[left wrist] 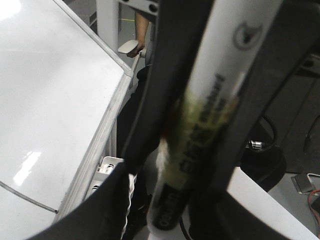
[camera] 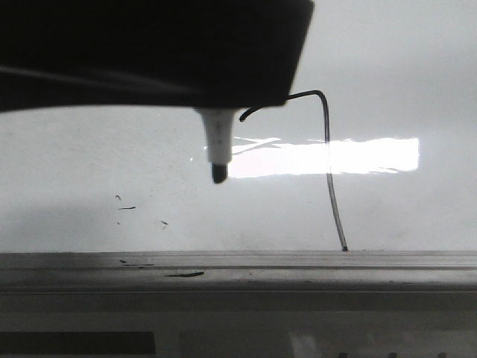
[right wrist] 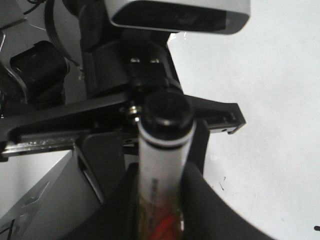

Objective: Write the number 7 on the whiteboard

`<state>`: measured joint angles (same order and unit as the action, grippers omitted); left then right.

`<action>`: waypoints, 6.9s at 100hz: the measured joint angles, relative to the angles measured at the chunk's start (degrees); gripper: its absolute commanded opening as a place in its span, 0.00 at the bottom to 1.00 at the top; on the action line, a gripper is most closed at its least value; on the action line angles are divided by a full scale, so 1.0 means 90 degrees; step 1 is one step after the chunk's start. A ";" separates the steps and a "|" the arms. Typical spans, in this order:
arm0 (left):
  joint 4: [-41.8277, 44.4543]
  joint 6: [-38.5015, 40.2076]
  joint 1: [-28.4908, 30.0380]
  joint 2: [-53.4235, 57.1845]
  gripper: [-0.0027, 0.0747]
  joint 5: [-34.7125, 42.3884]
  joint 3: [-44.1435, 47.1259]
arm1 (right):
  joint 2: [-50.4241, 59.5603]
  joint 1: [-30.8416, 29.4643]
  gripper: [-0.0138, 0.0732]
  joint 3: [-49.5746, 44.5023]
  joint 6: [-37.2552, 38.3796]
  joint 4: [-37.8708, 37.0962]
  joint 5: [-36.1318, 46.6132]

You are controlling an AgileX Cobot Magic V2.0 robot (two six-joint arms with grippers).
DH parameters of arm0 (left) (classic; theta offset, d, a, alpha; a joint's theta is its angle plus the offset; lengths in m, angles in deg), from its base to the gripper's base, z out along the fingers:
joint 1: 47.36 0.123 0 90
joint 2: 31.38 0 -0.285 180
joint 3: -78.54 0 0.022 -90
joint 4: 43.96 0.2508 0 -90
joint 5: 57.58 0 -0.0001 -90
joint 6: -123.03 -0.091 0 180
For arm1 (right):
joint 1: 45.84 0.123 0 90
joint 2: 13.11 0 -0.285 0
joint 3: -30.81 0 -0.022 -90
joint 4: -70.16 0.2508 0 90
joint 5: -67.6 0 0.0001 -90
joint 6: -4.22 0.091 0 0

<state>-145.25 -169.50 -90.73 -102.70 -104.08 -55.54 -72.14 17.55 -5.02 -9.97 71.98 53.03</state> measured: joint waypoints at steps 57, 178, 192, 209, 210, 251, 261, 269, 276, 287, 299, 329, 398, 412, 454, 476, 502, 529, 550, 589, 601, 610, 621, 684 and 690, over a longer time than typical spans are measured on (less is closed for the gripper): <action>0.0284 0.0273 0.0000 0.0000 0.01 -0.0149 0.0000 | 0.0000 0.0000 0.75 -0.0030 0.0023 0.0097 0.0049; 0.0129 0.3986 0.0000 0.0000 0.01 0.4188 0.0313 | 0.1629 0.0013 0.09 -0.0030 0.0009 0.0108 0.0274; -0.0155 0.4002 -0.0016 0.0000 0.01 0.4771 0.0313 | 0.1629 0.0013 0.09 -0.0030 0.0009 0.0108 0.0365; -0.0347 0.4022 -0.0229 0.0013 0.01 0.5361 0.0211 | 0.1629 0.0013 0.09 -0.0030 0.0009 0.0108 0.0429; -0.0350 0.4022 -0.0241 0.0013 0.01 0.5390 0.0210 | 0.1629 0.0013 0.09 -0.0030 0.0009 0.0108 0.0429; -0.0388 0.4022 -0.1123 -0.0710 0.01 0.6011 -0.0277 | 0.1629 0.0013 0.09 -0.0030 -0.0002 0.0120 0.0471; -0.0388 0.4022 -0.1154 -0.0839 0.01 0.5881 -0.0302 | 0.1629 0.0013 0.09 -0.0030 -0.0002 0.0135 0.0485; -0.0388 0.4022 -0.1154 -0.0837 0.01 0.5880 -0.0302 | 0.1629 0.0013 0.09 -0.0030 -0.0002 0.0135 0.0485; -0.0388 0.4022 -0.1154 -0.0837 0.01 0.5867 -0.0302 | 0.1629 0.0013 0.09 -0.0030 -0.0002 0.0135 0.0485; -0.0388 0.4022 -0.1154 -0.0837 0.01 0.5879 -0.0302 | 0.1629 0.0013 0.09 -0.0030 -0.0002 0.0135 0.0499; -0.0388 0.4087 -0.1154 -0.0837 0.01 0.5905 -0.0302 | 0.1629 0.0013 0.09 -0.0030 -0.0002 0.0135 0.0499; -0.0388 0.4349 -0.1164 -0.0856 0.04 0.5955 -0.0327 | 0.1629 0.0013 0.09 -0.0030 -0.0002 0.0135 0.0499; -0.0388 0.4364 -0.1204 -0.0798 0.68 0.5755 -0.0365 | 0.1629 0.0013 0.09 -0.0030 -0.0002 0.0254 0.0499; -0.0396 0.4364 -0.1206 -0.0407 0.68 0.6037 -0.0339 | 0.1629 0.0013 0.09 -0.0030 -0.0002 0.0254 0.0511; 0.0314 0.4327 -0.1326 0.2194 0.14 0.6309 0.0311 | 0.2595 0.0000 0.09 -0.0030 0.0038 -0.0427 -0.1106; 0.0445 0.4327 -0.1326 0.3825 0.01 0.5945 0.1461 | 0.3843 -0.0446 0.09 -0.0363 0.0763 -0.1694 -0.2359; 0.0445 0.4327 -0.1326 0.4615 0.01 0.5799 0.2023 | 0.4760 -0.0616 0.09 -0.0628 0.0935 -0.1888 -0.3047; 0.0445 0.4327 -0.1326 0.4644 0.01 0.5795 0.2023 | 0.4782 -0.0616 0.09 -0.0655 0.0949 -0.1877 -0.3119; 0.0445 0.4327 -0.1326 0.4644 0.01 0.5795 0.2023 | 0.4788 -0.0616 0.09 -0.0667 0.0949 -0.1877 -0.3119; 0.1326 0.4305 -0.0601 0.5213 0.01 0.6815 0.2277 | 0.4788 -0.0616 0.09 -0.0667 0.0949 -0.1865 -0.3119; 0.2293 0.4347 0.0226 0.5614 0.01 0.6244 0.2472 | 0.4788 -0.0616 0.09 -0.0667 0.0949 -0.1865 -0.3119; 0.3391 0.4779 0.1090 0.5880 0.01 0.5767 0.2654 | 0.4788 -0.0616 0.09 -0.0667 0.0960 -0.1865 -0.3119; 0.5192 0.6328 0.2251 0.6242 0.01 0.5278 0.2890 | 0.4788 -0.0616 0.09 -0.0667 0.0960 -0.1865 -0.3119; 1.1291 1.2582 0.4391 0.7091 0.01 0.3901 0.3486 | 0.4788 -0.0616 0.09 -0.0667 0.0960 -0.1865 -0.3119; 1.1330 1.2660 0.4323 0.7091 0.01 0.3684 0.3486 | 0.4788 -0.0616 0.09 -0.0667 0.0960 -0.1865 -0.3119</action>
<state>-43.28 -55.57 -51.82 -38.88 -70.93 -24.16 -29.05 12.01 -11.02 -1.33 55.19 24.96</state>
